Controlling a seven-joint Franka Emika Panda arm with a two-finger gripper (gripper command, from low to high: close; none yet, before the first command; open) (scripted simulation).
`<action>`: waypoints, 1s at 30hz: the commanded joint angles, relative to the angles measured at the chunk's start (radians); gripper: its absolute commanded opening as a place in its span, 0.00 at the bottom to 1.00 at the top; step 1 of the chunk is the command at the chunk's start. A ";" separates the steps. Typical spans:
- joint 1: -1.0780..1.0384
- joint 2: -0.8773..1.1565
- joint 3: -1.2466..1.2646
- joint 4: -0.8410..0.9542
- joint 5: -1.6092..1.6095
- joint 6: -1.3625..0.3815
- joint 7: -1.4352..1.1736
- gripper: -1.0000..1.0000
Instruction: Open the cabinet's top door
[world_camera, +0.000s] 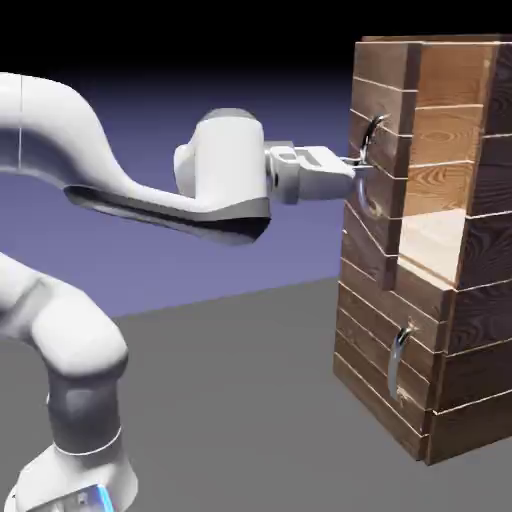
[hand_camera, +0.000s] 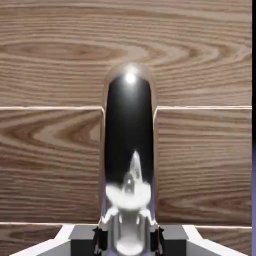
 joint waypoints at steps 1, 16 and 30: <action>-0.036 -0.006 0.036 -0.010 0.025 -0.001 0.000 0.00; -0.325 -0.191 0.435 -0.163 0.565 -0.124 -0.225 0.00; -0.280 -0.258 0.838 -0.134 1.134 -0.662 -0.417 0.00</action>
